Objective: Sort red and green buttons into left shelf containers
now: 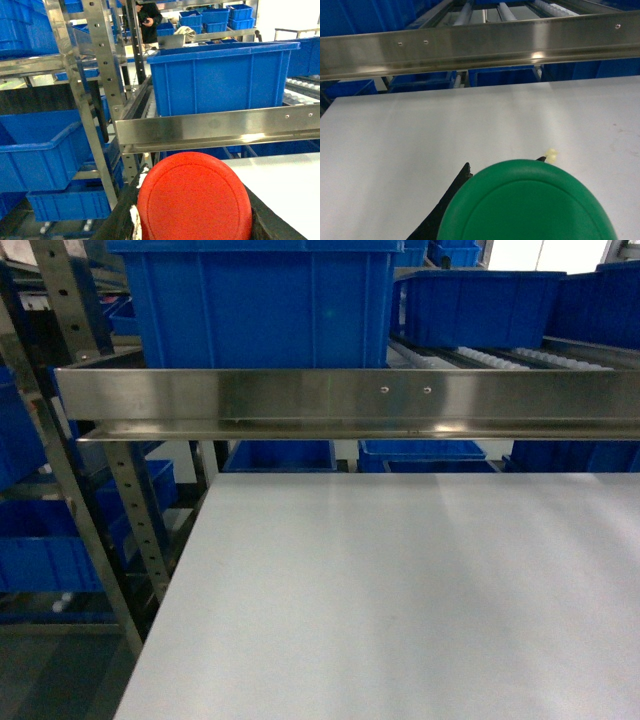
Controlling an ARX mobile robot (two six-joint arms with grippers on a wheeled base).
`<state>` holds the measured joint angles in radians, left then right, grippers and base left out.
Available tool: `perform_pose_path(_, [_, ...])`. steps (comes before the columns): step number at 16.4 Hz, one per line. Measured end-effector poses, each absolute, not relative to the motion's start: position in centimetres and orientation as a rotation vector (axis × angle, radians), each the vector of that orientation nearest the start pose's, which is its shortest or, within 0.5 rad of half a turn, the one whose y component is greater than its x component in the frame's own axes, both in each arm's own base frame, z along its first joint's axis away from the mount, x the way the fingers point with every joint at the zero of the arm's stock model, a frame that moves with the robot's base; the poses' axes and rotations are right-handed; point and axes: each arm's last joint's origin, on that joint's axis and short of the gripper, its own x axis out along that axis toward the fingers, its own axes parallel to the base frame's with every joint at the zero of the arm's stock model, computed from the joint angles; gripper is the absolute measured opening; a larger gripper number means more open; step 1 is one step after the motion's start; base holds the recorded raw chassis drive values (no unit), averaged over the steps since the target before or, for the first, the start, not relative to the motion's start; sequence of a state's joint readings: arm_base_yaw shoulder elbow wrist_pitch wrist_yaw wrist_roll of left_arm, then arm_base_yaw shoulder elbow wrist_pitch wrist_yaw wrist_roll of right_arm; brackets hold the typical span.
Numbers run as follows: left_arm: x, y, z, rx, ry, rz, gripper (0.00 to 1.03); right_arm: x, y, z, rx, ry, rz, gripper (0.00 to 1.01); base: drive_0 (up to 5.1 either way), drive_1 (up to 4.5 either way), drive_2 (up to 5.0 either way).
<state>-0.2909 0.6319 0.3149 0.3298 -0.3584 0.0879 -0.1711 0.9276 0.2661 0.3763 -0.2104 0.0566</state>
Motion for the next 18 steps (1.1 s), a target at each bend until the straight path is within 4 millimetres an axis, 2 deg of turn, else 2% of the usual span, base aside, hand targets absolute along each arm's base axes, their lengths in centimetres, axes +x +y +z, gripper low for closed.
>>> perform_pose_path(14, [15.0,-3.43,24.11,0.084,-0.007,0.068,0.3,18.24,-2.54,18.46,0.11,0.282,0.031,0.27,-5.0,2.41,2.4])
perform_pose_path(18, [14.97,-3.42,24.14,0.084,-0.01,0.068,0.3,18.23,-2.53,18.52,0.11,0.277,0.032,0.27,-4.8,3.55,1.2])
